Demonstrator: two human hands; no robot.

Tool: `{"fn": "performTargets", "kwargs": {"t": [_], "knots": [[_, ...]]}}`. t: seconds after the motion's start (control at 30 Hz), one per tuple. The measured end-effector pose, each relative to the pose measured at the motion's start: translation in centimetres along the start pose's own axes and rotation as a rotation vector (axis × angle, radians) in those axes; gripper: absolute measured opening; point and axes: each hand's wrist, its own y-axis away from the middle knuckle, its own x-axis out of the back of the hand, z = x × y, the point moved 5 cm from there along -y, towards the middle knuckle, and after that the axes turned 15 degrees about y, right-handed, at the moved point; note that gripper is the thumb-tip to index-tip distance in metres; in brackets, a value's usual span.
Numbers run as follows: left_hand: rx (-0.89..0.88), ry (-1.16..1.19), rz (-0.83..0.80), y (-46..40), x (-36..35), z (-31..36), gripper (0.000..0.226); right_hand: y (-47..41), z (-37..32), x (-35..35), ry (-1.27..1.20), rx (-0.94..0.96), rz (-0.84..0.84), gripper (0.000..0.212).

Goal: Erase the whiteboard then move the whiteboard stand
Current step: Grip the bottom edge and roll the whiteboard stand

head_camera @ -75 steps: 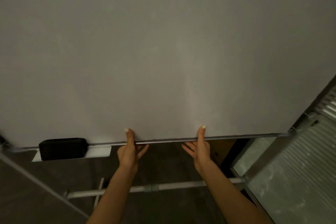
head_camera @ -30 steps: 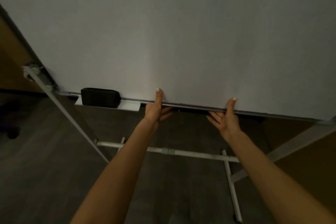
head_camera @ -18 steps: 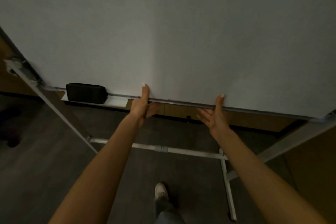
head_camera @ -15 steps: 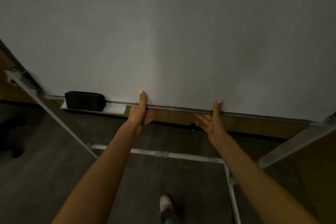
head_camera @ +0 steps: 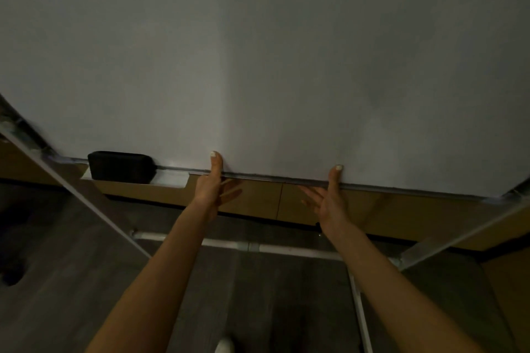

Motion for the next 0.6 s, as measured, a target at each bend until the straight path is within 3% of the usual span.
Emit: {"fn": "performTargets", "kwargs": {"t": [0.07,0.23,0.37,0.5,0.6], "knots": [[-0.002,-0.011,-0.009,-1.6,0.1,1.1,0.090,-1.3,-0.6,-1.3,0.010,0.009,0.012,0.088],[0.027,-0.030,-0.050,-5.1,0.0,3.9,0.077,-4.3,-1.7,-4.0,0.020,0.039,0.034,0.077],[0.033,-0.043,-0.052,-7.9,0.1,5.8,0.074,-5.9,-3.0,-6.3,0.037,0.038,0.028,0.088],[0.038,-0.042,-0.038,-9.9,-0.2,6.3,0.053,-6.7,-3.7,-7.1,-0.022,0.039,0.068,0.102],[0.013,-0.041,-0.035,-10.3,-0.8,5.8,0.055,-6.9,-3.9,-6.9,-0.076,0.053,0.103,0.108]]}}
